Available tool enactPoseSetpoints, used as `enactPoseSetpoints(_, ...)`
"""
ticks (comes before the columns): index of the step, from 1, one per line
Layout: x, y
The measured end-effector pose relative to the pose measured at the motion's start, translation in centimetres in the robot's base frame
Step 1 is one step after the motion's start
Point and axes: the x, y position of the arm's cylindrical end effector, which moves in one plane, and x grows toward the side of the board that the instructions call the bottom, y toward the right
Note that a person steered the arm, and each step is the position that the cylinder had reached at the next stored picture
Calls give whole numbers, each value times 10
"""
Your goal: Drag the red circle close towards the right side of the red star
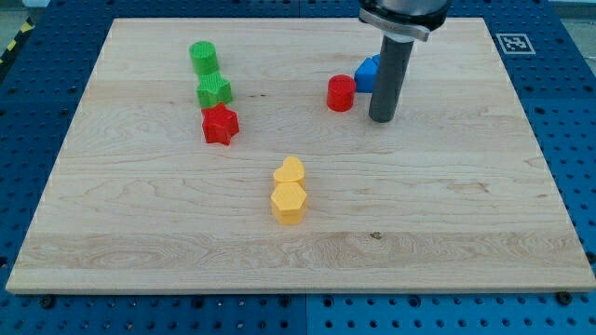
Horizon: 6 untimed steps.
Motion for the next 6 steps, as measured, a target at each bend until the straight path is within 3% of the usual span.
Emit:
enactPoseSetpoints(3, -46, -9)
enactPoseSetpoints(4, -42, -15)
enactPoseSetpoints(6, -31, -80)
